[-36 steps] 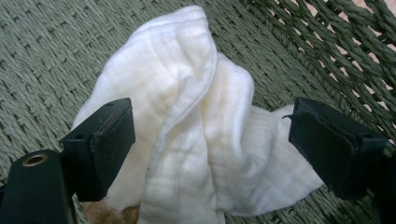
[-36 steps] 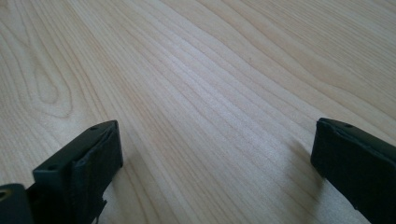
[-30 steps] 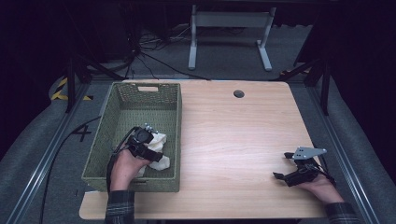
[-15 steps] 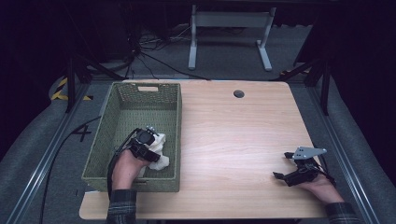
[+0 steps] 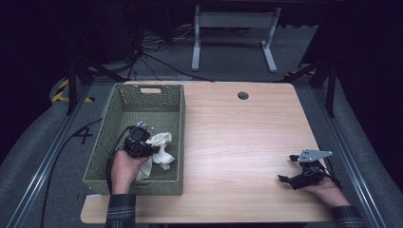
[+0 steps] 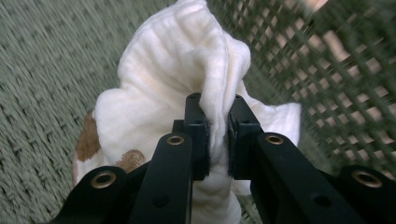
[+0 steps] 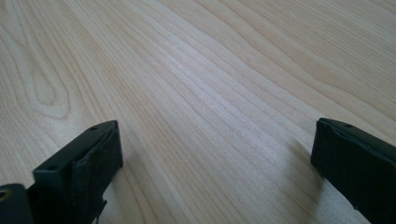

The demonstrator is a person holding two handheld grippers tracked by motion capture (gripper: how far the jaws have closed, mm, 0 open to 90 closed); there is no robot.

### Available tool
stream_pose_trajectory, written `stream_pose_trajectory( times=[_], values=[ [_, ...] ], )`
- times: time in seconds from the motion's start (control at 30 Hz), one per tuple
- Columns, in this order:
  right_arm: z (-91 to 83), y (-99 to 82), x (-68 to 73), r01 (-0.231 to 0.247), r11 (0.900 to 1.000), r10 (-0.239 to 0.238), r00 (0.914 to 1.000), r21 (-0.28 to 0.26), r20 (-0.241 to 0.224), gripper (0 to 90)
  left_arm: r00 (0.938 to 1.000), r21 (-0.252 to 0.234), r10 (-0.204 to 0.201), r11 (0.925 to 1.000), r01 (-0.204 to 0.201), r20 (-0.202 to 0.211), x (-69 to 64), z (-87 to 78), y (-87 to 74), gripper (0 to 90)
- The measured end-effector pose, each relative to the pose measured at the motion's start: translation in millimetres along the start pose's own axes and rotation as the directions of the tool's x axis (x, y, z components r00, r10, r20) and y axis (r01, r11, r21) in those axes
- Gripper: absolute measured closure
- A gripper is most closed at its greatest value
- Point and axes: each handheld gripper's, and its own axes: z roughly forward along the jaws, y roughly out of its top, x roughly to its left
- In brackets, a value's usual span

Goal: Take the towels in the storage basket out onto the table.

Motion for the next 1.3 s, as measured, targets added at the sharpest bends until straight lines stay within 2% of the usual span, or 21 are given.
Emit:
stream_pose_trajectory(
  times=[0.03,0.07,0.1,0.13,0.2,0.27,0.47,0.5,0.57,0.63,0.67,0.73,0.8,1.17,1.3],
  values=[
    [0.0,0.0,0.0,0.000,1.0000,0.000,1.0000,0.000,0.000,2.3,1.0000,0.000,0.000,1.0000,0.000,0.000,0.0,0.0,0.0,81.8],
    [0.0,0.0,0.0,0.000,1.0000,0.000,1.0000,0.000,0.000,2.3,1.0000,-0.024,-0.006,0.9997,0.006,0.007,0.3,-2.9,-0.2,81.8],
    [0.0,0.0,-0.1,0.000,1.0000,0.000,1.0000,0.000,0.000,2.3,0.9997,-0.069,-0.011,0.9976,0.013,0.024,1.4,-9.0,-0.5,82.1],
    [0.0,0.0,-0.1,0.000,1.0000,0.000,1.0000,0.000,0.000,2.3,0.9997,-0.069,-0.011,0.9976,0.013,0.024,1.4,-9.0,-0.5,82.2],
    [0.0,0.0,-0.1,0.000,1.0000,0.000,1.0000,0.000,0.000,2.3,0.9993,-0.122,-0.011,0.9924,0.016,0.037,2.0,-15.3,-1.1,82.3],
    [0.0,0.0,-0.1,0.000,1.0000,0.000,1.0000,0.000,0.000,2.3,0.9988,-0.152,-0.007,0.9883,0.015,0.048,2.9,-19.7,-1.8,82.4],
    [0.0,0.0,-0.1,0.000,1.0000,0.000,1.0000,0.000,0.000,2.3,0.9959,-0.259,-0.011,0.9652,0.034,0.090,6.1,-35.2,-4.6,83.2],
    [0.0,0.0,-0.1,0.000,1.0000,0.000,1.0000,0.000,0.000,2.3,0.9955,-0.282,-0.013,0.9587,0.039,0.094,6.9,-38.8,-5.1,83.2],
    [0.0,0.0,-0.1,0.000,1.0000,0.000,1.0000,0.000,0.000,2.3,0.9948,-0.308,-0.015,0.9503,0.045,0.100,8.0,-43.6,-5.9,83.5],
    [0.0,0.0,0.0,0.001,1.0000,-0.001,1.0000,0.000,0.000,2.3,0.9924,-0.338,-0.017,0.9393,0.057,0.122,9.2,-48.6,-6.5,83.8],
    [0.0,0.0,0.0,0.000,1.0000,0.000,1.0000,0.000,0.000,2.3,0.9924,-0.338,-0.017,0.9393,0.057,0.122,9.2,-48.6,-6.5,83.8],
    [0.0,0.0,0.0,0.001,1.0000,-0.001,1.0000,0.000,0.000,2.3,0.9909,-0.358,-0.010,0.9318,0.058,0.134,9.5,-53.1,-5.6,83.8],
    [0.1,0.0,0.1,0.001,1.0000,-0.001,1.0000,0.001,0.002,2.3,0.9900,-0.368,-0.004,0.9283,0.056,0.141,8.9,-56.3,-3.2,84.0],
    [0.0,0.0,0.4,-0.001,1.0000,0.001,1.0000,0.001,0.004,2.3,0.9845,-0.419,0.058,0.9078,0.017,0.165,0.7,-81.8,23.8,84.4],
    [0.0,0.0,0.3,0.000,1.0000,0.000,1.0000,0.001,0.005,2.3,0.9812,-0.443,0.088,0.8967,-0.003,0.172,-4.4,-91.5,34.3,84.4]
  ],
)
